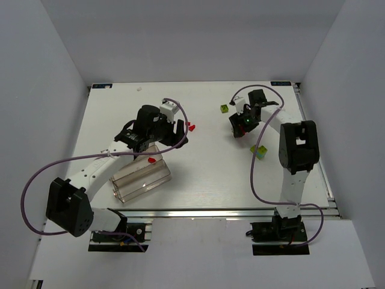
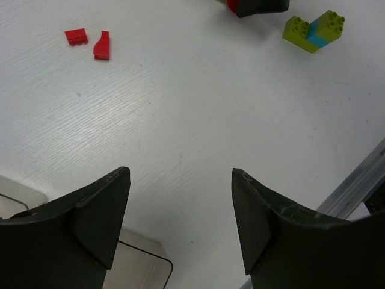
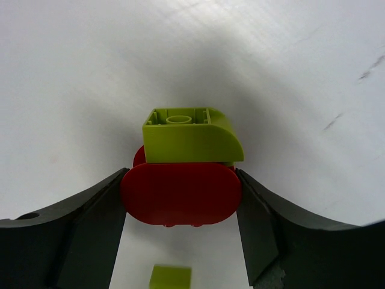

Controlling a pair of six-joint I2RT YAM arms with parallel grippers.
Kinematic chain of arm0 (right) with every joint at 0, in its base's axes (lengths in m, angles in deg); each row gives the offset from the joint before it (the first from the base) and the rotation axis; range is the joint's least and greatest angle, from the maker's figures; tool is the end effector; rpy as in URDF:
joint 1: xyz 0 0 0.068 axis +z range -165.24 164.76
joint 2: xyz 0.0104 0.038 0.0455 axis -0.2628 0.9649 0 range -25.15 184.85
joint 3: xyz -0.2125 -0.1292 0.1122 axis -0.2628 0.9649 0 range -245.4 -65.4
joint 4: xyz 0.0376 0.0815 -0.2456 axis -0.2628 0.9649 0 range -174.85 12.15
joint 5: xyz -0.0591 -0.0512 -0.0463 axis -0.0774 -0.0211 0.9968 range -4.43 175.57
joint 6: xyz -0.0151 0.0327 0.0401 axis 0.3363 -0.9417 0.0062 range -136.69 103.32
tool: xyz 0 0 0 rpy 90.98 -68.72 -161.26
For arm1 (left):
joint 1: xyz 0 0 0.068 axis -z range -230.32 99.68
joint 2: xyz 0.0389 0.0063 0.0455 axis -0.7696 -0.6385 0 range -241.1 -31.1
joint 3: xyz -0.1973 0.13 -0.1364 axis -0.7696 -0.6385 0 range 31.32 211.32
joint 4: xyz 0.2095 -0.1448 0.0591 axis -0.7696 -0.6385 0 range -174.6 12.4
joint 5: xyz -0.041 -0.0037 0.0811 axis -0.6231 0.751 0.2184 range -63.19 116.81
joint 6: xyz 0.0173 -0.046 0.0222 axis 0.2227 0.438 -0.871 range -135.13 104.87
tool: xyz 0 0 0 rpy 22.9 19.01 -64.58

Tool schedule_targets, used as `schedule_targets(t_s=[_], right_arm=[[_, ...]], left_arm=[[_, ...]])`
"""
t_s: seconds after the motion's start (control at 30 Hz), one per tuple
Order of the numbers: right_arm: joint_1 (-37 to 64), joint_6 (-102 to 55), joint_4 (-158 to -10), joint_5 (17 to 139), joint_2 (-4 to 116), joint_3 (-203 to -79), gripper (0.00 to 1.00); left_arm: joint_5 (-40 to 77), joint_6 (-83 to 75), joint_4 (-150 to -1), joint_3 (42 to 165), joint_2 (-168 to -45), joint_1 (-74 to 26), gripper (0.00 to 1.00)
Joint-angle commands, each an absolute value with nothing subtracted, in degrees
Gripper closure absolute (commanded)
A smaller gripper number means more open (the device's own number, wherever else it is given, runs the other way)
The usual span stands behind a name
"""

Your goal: Sort the legos into containers by color

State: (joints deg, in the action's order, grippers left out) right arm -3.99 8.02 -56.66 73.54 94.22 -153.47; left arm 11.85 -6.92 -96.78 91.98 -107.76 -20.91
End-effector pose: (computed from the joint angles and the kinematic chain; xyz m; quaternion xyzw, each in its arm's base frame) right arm 0.4354 0.0941 0.1739 -0.3224 0.9041 0.0697 0.2717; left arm 0.2566 -0.1552 0.2981 0.2208 0.8541 -0.2566 0.3948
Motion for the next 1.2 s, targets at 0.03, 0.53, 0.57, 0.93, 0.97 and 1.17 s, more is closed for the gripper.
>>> schedule_targets(t_s=[0.03, 0.53, 0.57, 0.93, 0.97, 1.17], right_arm=[[-4.60, 20.99, -55.41, 54.93, 78.53, -144.55, 0.96], [-0.39, 55.82, -52.33, 39.07, 47.54, -119.46, 1.00], [0.23, 55.74, -52.33, 40.38, 47.19, -119.19, 1.00], [7.96, 44.93, -62.08, 48.82, 44.46, -116.02, 1.00], [8.40, 43.97, -62.52, 50.22, 44.55, -116.20, 1.00], [11.04, 39.83, -65.42, 55.06, 45.16, -116.73, 1.00]], left_arm=[[6.16, -4.33, -94.83, 91.61, -109.05, -21.14, 0.22], [-13.27, 11.84, -79.81, 91.87, -116.70, -19.21, 0.10], [-12.57, 12.29, -79.19, 91.79, -116.44, -19.21, 0.10], [-11.95, 17.30, -74.97, 90.29, -118.90, -15.25, 0.05], [-11.78, 17.39, -74.88, 90.29, -118.99, -14.64, 0.05], [-10.20, 17.65, -75.75, 91.52, -120.30, -12.88, 0.06]])
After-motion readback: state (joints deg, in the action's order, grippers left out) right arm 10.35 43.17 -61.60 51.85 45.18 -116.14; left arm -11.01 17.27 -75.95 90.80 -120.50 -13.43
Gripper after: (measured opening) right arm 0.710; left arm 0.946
